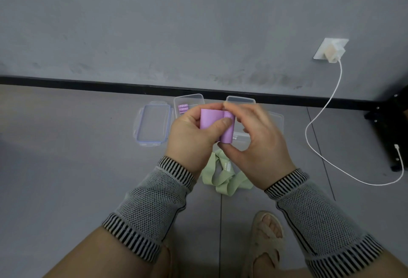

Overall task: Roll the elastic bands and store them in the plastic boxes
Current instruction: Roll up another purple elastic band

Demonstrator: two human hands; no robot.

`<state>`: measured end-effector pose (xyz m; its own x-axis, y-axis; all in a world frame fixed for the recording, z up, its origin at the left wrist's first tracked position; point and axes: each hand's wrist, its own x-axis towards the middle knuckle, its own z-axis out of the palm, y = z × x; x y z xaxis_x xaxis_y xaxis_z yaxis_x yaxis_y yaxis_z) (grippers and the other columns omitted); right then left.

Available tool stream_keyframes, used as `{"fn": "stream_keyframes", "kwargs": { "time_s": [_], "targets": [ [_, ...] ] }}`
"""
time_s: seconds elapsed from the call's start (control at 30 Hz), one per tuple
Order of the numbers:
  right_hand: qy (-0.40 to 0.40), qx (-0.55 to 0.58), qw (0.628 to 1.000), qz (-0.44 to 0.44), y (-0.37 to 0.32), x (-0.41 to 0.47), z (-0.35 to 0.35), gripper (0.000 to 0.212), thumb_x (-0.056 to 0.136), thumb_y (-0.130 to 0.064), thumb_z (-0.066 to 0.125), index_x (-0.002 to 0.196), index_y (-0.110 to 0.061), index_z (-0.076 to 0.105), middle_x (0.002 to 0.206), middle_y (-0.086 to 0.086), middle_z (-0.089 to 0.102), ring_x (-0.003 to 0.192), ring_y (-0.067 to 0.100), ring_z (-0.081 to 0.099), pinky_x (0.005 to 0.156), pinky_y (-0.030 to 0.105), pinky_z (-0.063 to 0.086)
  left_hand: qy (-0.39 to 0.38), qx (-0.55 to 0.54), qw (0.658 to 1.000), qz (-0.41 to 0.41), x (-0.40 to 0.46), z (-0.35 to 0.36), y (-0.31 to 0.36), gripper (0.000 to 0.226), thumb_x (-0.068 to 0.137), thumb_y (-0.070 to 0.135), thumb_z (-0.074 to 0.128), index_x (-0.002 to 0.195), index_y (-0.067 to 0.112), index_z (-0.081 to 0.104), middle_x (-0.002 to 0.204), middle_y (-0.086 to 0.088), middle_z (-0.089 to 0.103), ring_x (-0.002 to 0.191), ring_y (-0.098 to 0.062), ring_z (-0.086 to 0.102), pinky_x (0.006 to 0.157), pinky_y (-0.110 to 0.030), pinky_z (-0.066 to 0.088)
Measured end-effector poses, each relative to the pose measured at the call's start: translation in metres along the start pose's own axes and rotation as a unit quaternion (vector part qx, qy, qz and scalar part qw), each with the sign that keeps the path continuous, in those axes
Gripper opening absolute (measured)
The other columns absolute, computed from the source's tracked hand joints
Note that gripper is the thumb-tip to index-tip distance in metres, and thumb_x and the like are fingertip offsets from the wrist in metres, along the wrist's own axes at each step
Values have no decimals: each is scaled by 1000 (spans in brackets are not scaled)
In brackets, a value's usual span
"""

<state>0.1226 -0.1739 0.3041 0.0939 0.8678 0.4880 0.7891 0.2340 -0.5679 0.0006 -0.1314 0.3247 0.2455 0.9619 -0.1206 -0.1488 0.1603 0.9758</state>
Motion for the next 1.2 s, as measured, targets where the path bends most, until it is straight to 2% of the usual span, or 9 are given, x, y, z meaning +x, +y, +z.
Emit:
{"fn": "stream_keyframes", "kwargs": {
  "time_s": [0.13, 0.27, 0.4, 0.67, 0.77, 0.87, 0.97, 1.07, 1.2],
  "targets": [
    [-20, 45, 999, 2, 1, 1, -2, 63, 74, -30, 76, 130, -14, 53, 119, -9, 57, 105, 10, 55, 89, 27, 47, -33, -68, 996, -40, 1, -4, 3, 25, 83, -2, 60, 106, 7, 64, 91, -10, 70, 85, -19, 67, 67, -26, 55],
    [-28, 65, 997, 11, -1, 1, -4, 67, 72, -33, 76, 133, -17, 51, 117, -15, 53, 100, 3, 52, 84, 9, 42, -57, -106, 991, -56, 2, -6, 5, 30, 87, -3, 54, 116, 2, 58, 103, -17, 68, 94, -25, 68, 72, -28, 57],
    [-1, 63, 998, -14, -6, 2, -7, 60, 73, -28, 75, 128, -25, 53, 113, -19, 54, 101, 7, 56, 87, 24, 48, -77, -130, 987, -63, 2, -6, 6, 28, 89, -4, 50, 115, 0, 58, 96, -14, 70, 89, -23, 69, 67, -27, 57],
    [-13, -57, 998, -20, -2, -1, 2, 49, 74, -20, 74, 121, -21, 61, 105, -4, 61, 98, 18, 53, 83, 21, 40, -26, 46, 998, -36, -2, -1, -3, 16, 90, 4, 56, 96, 12, 68, 87, -9, 72, 83, -17, 69, 75, -30, 57],
    [-18, -8, 1000, -16, -3, -1, 2, 56, 75, -22, 74, 127, -24, 55, 110, -12, 57, 101, 13, 51, 84, 21, 43, -29, 17, 998, -51, 0, -6, 1, 17, 90, 3, 54, 98, 10, 68, 90, -10, 72, 87, -21, 69, 72, -30, 57],
    [-39, 102, 992, 57, -3, 0, -3, 71, 72, -28, 81, 132, -33, 44, 118, -19, 55, 107, 4, 51, 85, 14, 44, -76, -106, 987, -97, 1, -9, 8, 19, 91, 2, 49, 102, 6, 65, 91, -9, 72, 84, -18, 69, 63, -27, 57],
    [-40, 139, 988, 60, -4, 1, -6, 62, 70, -25, 81, 124, -32, 52, 116, -15, 57, 107, 6, 54, 83, 19, 47, -102, -160, 974, -125, 1, -11, 12, 19, 92, 3, 47, 103, 4, 63, 86, -8, 73, 80, -16, 70, 59, -25, 57],
    [-33, 138, 988, 52, -5, 2, -7, 55, 70, -24, 79, 121, -28, 58, 113, -13, 59, 104, 4, 55, 82, 17, 48, -97, -142, 977, -126, 3, -11, 11, 19, 91, 3, 49, 103, 3, 63, 88, -10, 72, 81, -18, 69, 64, -26, 58],
    [-19, 84, 995, 51, -2, 1, -7, 50, 69, -20, 80, 116, -20, 61, 107, -8, 60, 97, 4, 54, 81, 19, 48, -59, -31, 991, -113, 4, -12, 9, 16, 87, 3, 57, 100, 3, 67, 86, -12, 70, 74, -17, 66, 66, -25, 58]
  ]
}}
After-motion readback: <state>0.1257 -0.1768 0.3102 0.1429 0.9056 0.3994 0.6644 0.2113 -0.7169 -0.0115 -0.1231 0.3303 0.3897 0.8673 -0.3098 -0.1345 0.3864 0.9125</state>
